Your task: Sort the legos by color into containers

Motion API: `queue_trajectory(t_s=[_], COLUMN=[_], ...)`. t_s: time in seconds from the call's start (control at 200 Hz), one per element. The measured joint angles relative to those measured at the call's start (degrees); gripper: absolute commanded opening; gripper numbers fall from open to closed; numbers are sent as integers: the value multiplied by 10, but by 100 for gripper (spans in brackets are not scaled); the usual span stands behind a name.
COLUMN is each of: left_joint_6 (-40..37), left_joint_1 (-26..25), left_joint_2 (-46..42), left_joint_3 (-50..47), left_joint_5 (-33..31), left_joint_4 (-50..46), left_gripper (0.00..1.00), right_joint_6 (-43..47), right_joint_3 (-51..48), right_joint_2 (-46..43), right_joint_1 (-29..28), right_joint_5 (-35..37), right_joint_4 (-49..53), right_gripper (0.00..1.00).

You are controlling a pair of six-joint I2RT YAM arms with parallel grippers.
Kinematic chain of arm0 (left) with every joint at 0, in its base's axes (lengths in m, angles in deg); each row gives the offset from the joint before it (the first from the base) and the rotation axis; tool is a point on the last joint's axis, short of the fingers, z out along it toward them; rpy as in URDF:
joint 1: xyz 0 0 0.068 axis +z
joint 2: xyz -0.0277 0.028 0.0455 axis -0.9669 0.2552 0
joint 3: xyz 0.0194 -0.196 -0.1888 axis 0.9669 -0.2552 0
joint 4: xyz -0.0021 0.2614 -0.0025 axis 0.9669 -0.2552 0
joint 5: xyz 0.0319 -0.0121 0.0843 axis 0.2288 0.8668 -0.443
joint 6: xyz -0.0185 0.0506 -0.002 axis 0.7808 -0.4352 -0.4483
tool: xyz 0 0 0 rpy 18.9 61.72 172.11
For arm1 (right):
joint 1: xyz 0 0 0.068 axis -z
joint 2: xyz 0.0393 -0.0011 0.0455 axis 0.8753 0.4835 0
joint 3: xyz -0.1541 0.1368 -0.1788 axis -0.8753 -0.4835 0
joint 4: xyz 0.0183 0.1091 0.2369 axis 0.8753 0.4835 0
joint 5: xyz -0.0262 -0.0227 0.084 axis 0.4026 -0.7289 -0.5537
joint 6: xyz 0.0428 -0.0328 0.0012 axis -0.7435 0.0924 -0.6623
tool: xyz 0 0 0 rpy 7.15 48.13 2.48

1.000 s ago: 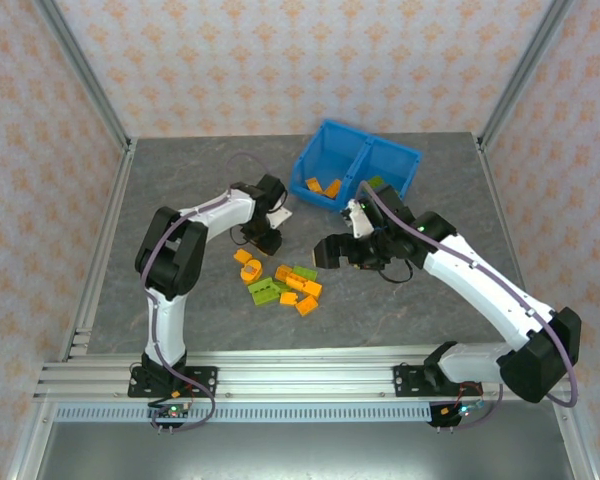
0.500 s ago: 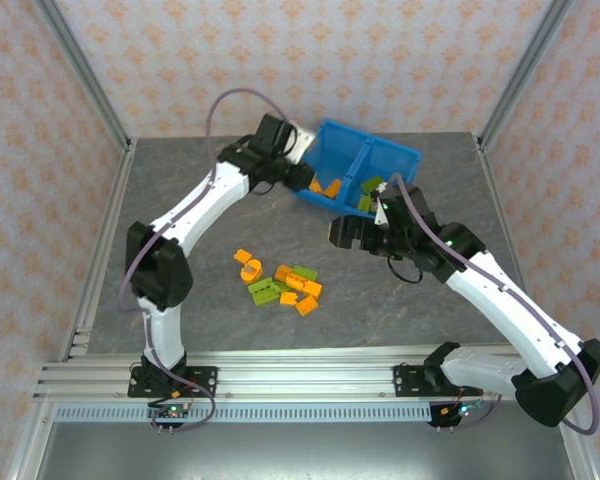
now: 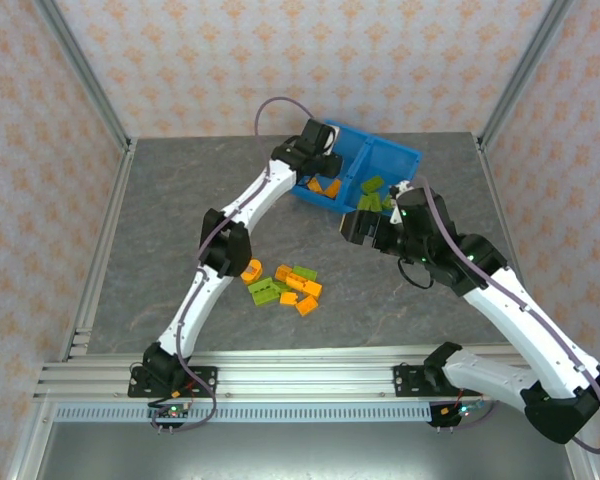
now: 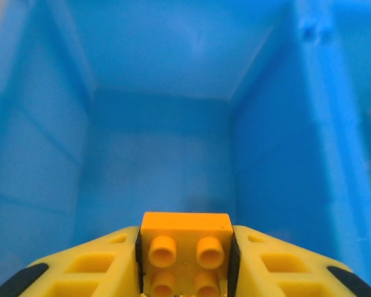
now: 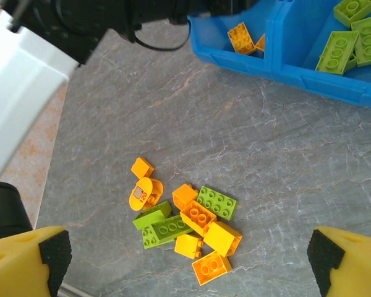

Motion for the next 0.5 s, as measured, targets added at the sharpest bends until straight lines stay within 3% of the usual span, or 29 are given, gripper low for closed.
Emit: queue_trajectory(t_s=[0.29,0.4,0.495], left_joint_6=[-3,-1,21], left_joint_1=[-9,-17,-25], left_joint_2=[-63,-187,-343], left_joint_3=[-21,-136,-304], left_joint_5=[-2,-2,-7], left_joint_4=[-20,-3,49], left_gripper=[58,58,58], right_joint_6=[0,-2,-4], right_joint_3=[0,0,-2], right_joint_2=[11,20,28], right_joint_1=[0,0,0], right_joint_5=[1,1,1], right_joint_4=[-1,-2,-9], right_gripper=[99,99,99])
